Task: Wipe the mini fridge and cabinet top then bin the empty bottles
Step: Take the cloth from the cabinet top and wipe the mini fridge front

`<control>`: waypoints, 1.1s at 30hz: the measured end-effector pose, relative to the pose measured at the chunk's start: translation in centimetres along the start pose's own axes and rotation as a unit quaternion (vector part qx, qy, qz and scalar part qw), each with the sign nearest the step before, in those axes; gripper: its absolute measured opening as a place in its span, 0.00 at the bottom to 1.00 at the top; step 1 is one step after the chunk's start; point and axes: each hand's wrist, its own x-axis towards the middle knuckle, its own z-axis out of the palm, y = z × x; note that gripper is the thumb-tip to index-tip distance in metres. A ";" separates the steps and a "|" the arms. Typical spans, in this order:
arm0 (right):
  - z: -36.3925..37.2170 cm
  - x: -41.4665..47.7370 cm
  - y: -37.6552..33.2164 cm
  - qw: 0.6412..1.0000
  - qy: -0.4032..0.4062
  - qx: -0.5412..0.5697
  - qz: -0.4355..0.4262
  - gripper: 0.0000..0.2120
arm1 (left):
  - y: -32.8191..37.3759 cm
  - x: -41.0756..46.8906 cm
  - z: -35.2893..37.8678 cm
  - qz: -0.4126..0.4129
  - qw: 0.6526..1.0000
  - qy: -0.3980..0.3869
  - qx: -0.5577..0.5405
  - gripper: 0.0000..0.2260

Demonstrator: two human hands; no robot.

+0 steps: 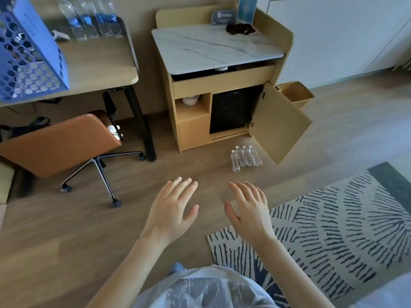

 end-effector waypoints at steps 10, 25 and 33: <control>1.0 -0.8 4.1 1.000 -0.019 0.009 0.005 0.23 | 2.4 1.0 3.3 -0.023 0.999 -0.020 -0.013 0.26; 1.9 10.3 6.8 0.999 0.014 0.036 -0.011 0.22 | -0.7 11.2 3.3 -0.031 0.999 -0.002 -0.040 0.24; 5.6 22.9 7.3 1.000 -0.006 0.027 0.014 0.20 | -8.8 22.7 3.2 -0.029 0.998 -0.020 -0.050 0.25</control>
